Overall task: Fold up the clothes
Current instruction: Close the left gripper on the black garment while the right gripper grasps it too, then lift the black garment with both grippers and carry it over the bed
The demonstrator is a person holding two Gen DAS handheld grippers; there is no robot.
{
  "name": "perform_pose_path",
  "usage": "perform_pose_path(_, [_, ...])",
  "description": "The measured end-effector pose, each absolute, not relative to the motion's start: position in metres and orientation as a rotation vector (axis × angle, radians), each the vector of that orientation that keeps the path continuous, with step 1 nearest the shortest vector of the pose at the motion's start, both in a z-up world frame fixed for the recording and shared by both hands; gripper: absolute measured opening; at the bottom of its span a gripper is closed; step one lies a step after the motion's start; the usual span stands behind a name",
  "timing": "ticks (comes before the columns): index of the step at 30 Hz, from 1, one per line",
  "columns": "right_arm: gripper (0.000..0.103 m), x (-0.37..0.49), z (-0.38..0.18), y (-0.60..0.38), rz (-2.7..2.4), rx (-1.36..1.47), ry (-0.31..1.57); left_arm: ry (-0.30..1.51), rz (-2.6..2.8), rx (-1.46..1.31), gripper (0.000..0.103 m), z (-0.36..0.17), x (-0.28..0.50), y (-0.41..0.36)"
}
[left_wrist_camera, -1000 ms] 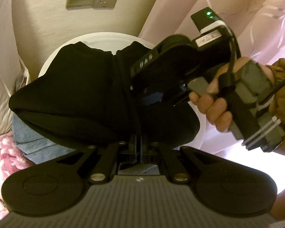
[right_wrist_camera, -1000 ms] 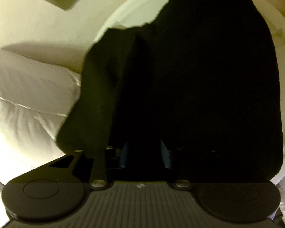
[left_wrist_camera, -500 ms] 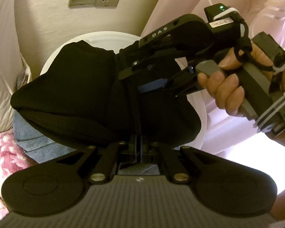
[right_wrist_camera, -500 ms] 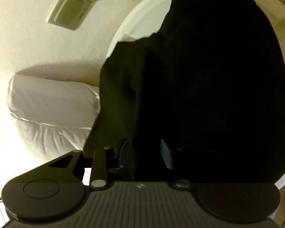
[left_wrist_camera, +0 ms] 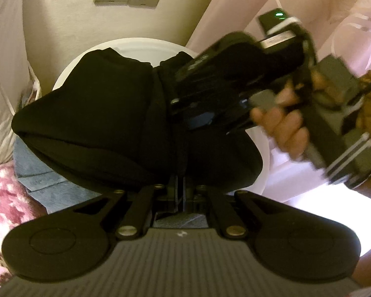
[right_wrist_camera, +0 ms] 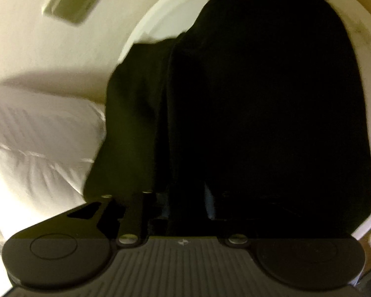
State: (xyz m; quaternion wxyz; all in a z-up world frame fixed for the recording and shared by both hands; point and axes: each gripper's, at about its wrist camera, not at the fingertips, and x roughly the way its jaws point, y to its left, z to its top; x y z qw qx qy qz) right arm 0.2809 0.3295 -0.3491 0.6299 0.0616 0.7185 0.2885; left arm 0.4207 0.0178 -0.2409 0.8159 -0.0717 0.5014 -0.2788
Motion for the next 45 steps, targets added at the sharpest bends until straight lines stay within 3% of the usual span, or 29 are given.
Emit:
perform_pose_path(1, [0.039, 0.278, -0.354, 0.335, 0.668, 0.107, 1.639, 1.074, -0.581, -0.178, 0.001, -0.242, 0.422, 0.021])
perform_pose_path(3, [0.006, 0.274, -0.356, 0.335, 0.681, 0.074, 1.614, 1.083, -0.540, -0.272, 0.004, -0.244, 0.425, 0.034])
perform_pose_path(4, [0.000, 0.274, -0.356, 0.332, 0.689, 0.082, 1.606, 1.084, -0.501, -0.366, 0.007, -0.245, 0.427, 0.047])
perform_pose_path(5, [0.000, 0.273, -0.356, 0.330, 0.694, 0.089, 1.599, 1.083, -0.447, -0.462, 0.014, -0.246, 0.429, 0.061])
perform_pose_path(7, [0.000, 0.273, -0.357, 0.320, 0.678, 0.099, 1.599, 1.079, -0.332, -0.571, 0.019, -0.251, 0.432, 0.085])
perform_pose_path(9, [0.000, 0.275, -0.360, 0.312, 0.664, 0.113, 1.605, 1.071, -0.215, -0.665, 0.042, -0.255, 0.435, 0.108])
perform_pose_path(14, [0.000, 0.281, -0.368, 0.298, 0.650, 0.167, 1.630, 1.132, -0.052, -0.873, 0.046, -0.295, 0.443, 0.136])
perform_pose_path(20, [0.000, 0.285, -0.373, 0.291, 0.659, 0.218, 1.643, 1.060, -0.011, -1.183, 0.045, -0.323, 0.451, 0.138])
perform_pose_path(22, [0.000, 0.283, -0.372, 0.288, 0.664, 0.222, 1.642, 1.103, -0.005, -1.158, 0.035, -0.330, 0.456, 0.127])
perform_pose_path(23, [0.000, 0.283, -0.371, 0.288, 0.664, 0.224, 1.643, 1.129, -0.011, -1.141, 0.021, -0.333, 0.459, 0.122])
perform_pose_path(26, [0.000, 0.282, -0.364, 0.287, 0.675, 0.235, 1.620, 1.129, -0.037, -1.075, 0.009, -0.325, 0.462, 0.110])
perform_pose_path(32, [0.003, 0.277, -0.288, 0.277, 0.827, 0.317, 1.343, 0.944, -0.230, -0.783, 0.007, -0.217, 0.455, 0.082])
perform_pose_path(37, [0.003, 0.275, -0.195, 0.265, 0.965, 0.448, 1.079, 0.737, -0.267, -0.759, 0.007, -0.129, 0.421, 0.089])
perform_pose_path(45, [0.004, 0.190, -0.052, 0.254, 1.414, 0.542, 0.732, 0.359, -0.145, -0.757, 0.007, -0.004, 0.260, 0.142])
